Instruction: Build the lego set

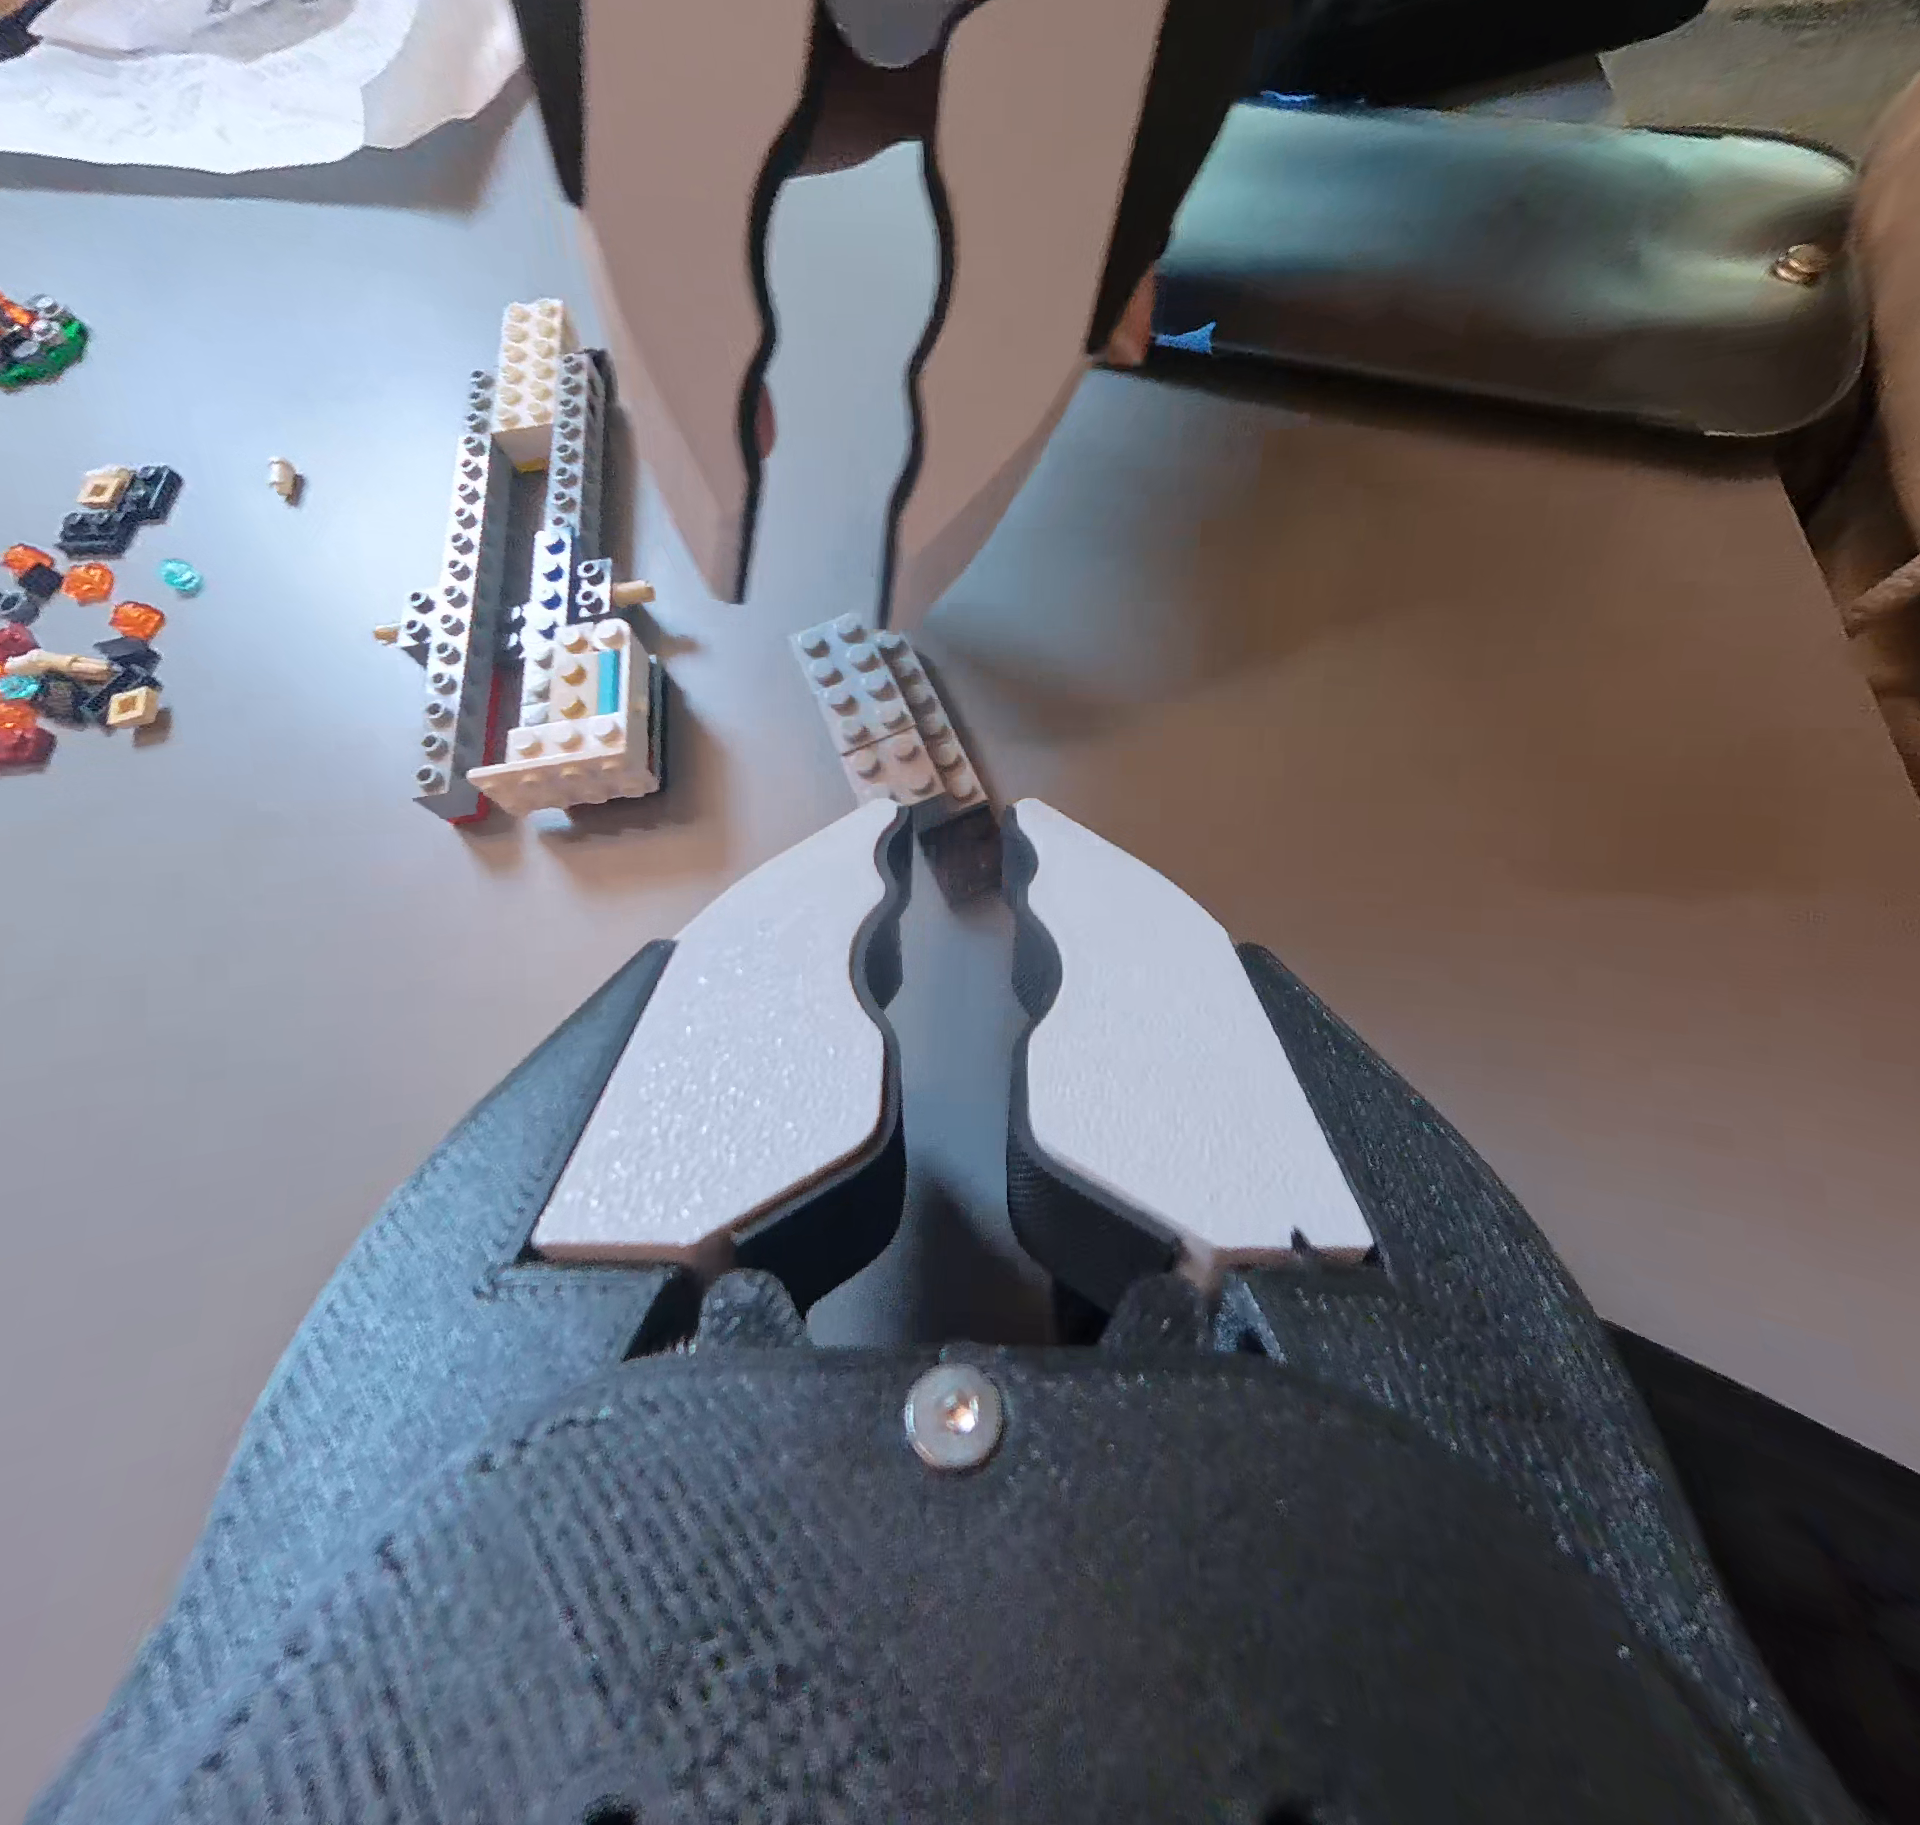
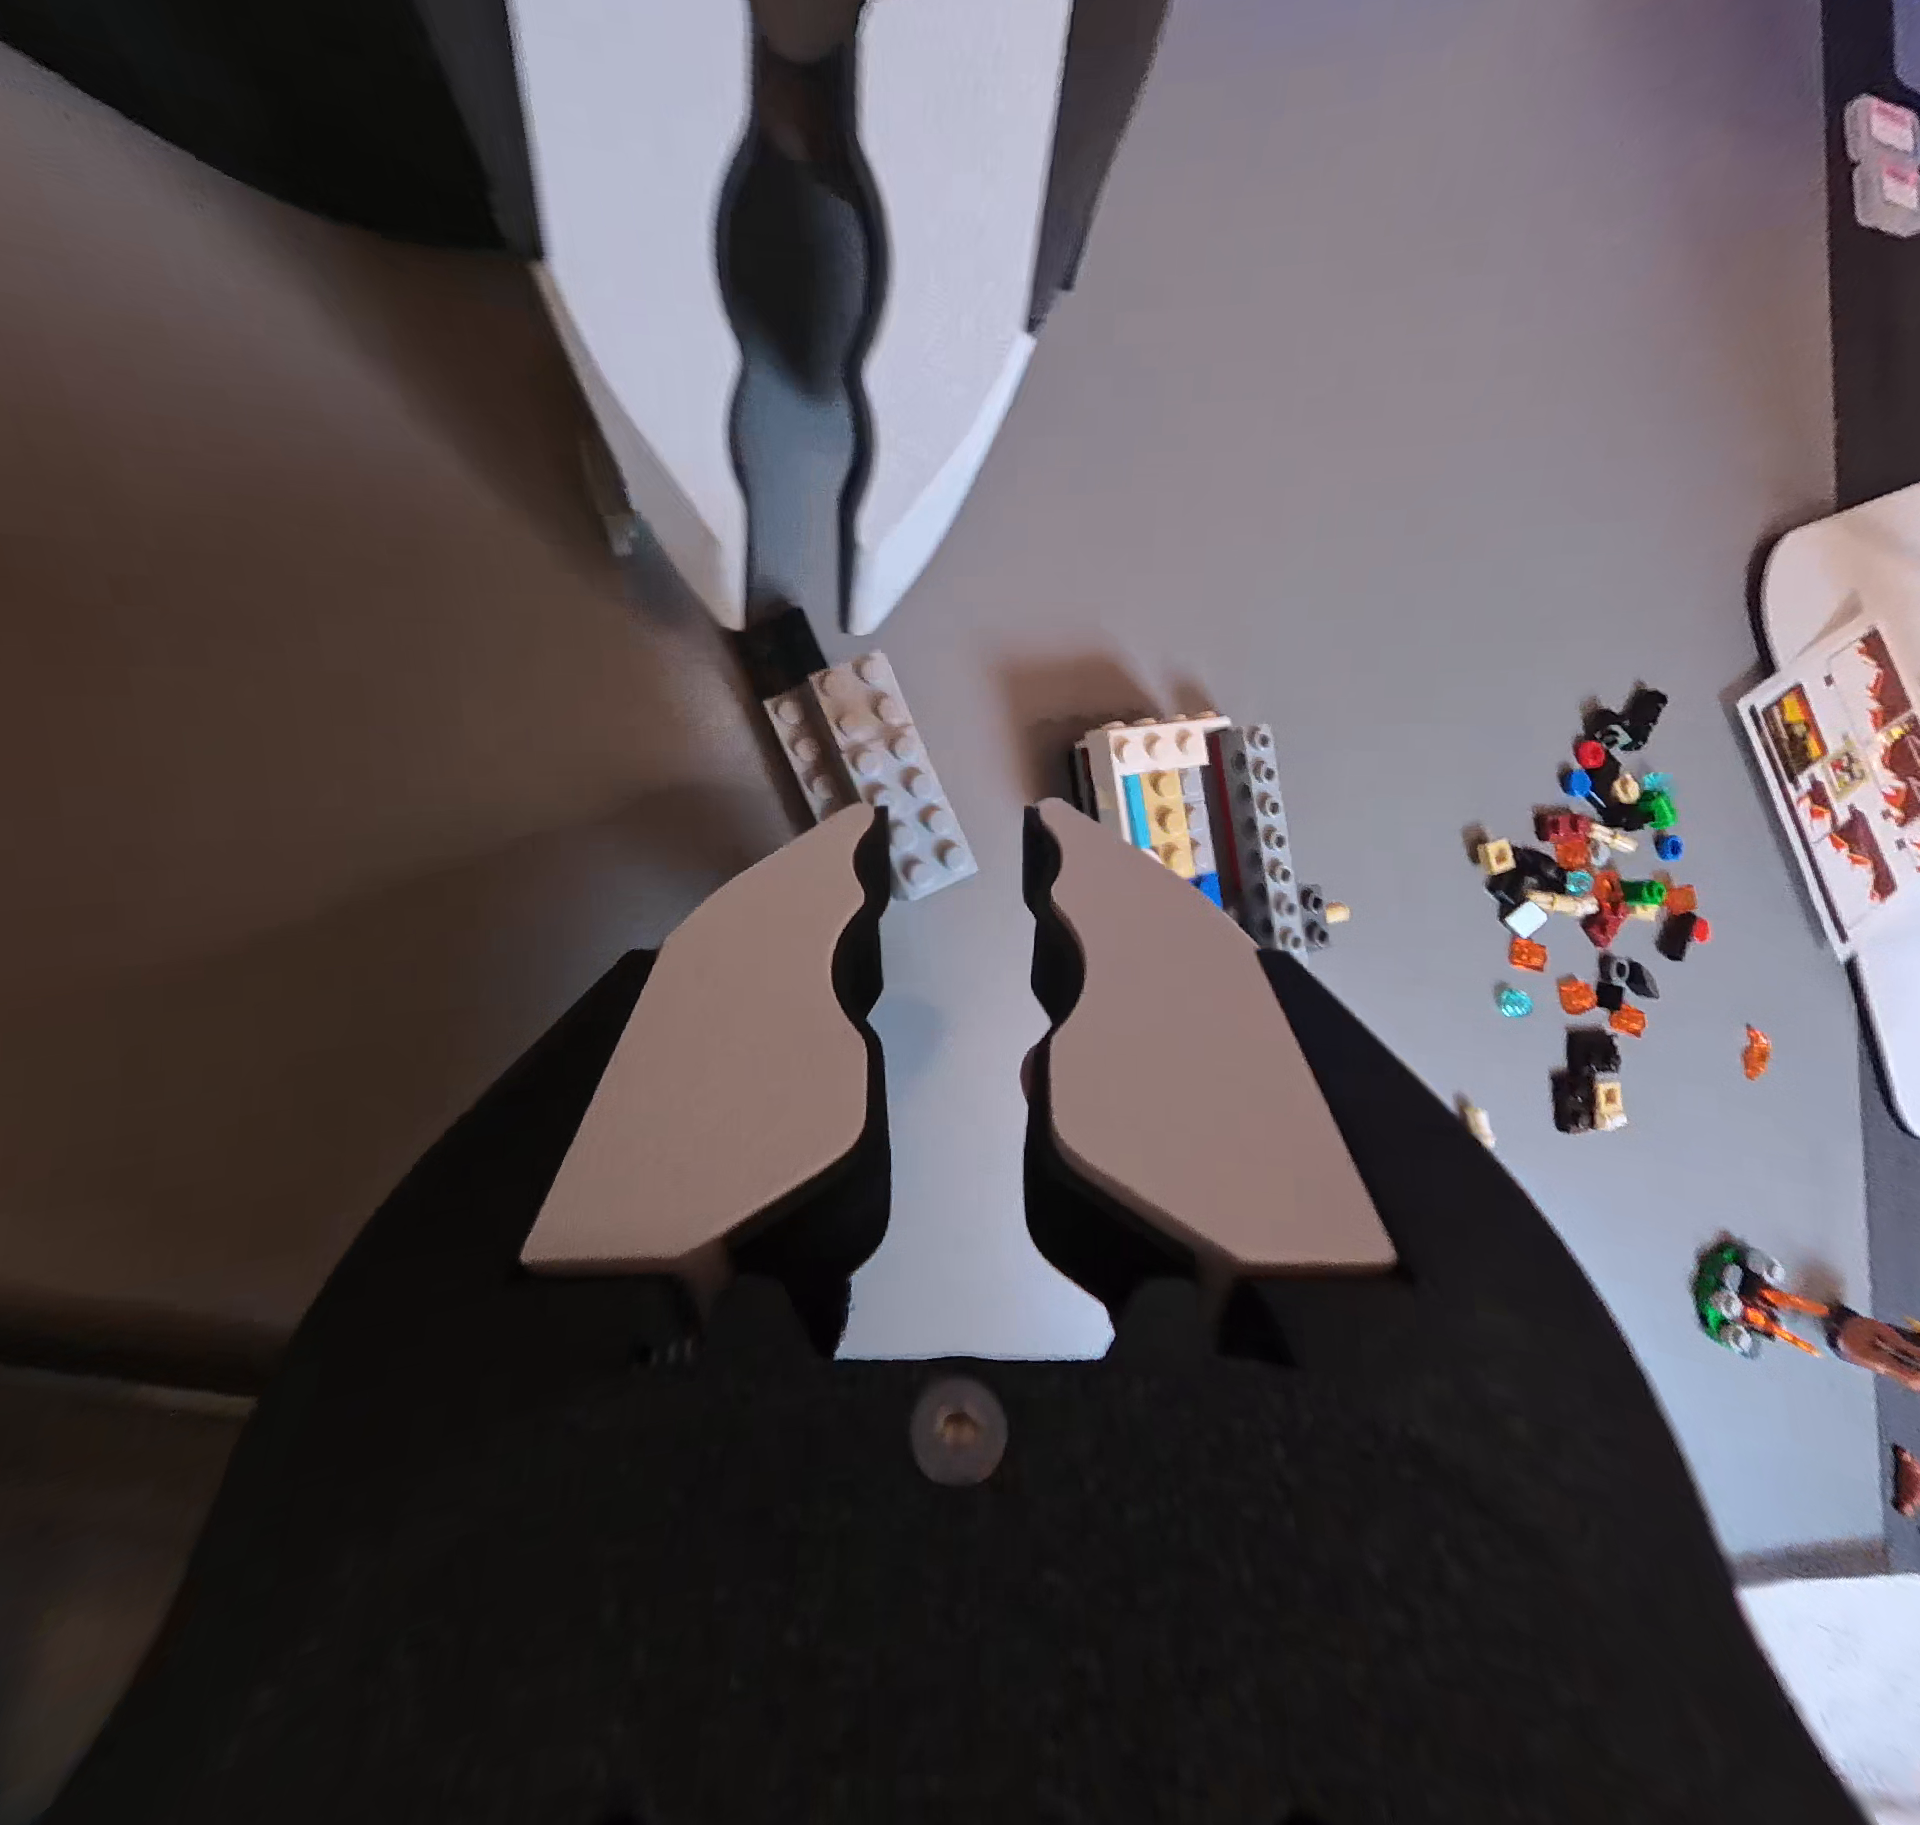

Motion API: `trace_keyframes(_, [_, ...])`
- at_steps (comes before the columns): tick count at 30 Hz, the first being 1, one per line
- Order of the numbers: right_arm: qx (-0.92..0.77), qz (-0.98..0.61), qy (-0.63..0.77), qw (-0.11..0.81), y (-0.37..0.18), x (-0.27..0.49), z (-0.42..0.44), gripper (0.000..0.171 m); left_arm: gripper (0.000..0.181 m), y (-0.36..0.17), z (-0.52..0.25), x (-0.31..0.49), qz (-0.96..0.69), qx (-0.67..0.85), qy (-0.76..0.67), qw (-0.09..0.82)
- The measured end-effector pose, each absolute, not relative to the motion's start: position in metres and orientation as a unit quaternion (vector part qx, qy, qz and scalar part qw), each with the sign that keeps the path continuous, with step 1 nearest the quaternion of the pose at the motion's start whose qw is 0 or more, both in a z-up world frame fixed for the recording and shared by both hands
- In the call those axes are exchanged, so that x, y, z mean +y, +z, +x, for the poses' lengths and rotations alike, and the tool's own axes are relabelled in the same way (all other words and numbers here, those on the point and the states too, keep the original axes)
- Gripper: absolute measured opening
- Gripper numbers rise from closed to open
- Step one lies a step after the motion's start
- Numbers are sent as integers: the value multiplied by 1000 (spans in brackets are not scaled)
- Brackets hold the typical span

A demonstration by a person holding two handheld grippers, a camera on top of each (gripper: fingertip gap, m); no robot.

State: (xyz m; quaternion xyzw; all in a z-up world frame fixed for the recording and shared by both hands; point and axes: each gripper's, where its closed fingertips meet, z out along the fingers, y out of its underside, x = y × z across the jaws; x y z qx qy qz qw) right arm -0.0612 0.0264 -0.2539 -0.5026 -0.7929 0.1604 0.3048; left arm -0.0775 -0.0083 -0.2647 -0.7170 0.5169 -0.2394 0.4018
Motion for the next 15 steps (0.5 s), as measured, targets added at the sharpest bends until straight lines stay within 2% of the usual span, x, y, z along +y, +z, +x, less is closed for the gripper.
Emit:
trace_keyframes(9, [-823, -444, 120, 334, -265, 15, -64, 32, 21, -272, -79, -8, -722, 522, -229, 391])
trace_keyframes(15, [-819, -439, 103, 354, -257, 19, -66, 29, 13, -278, -88, -3, -735, 521, -212, 378])
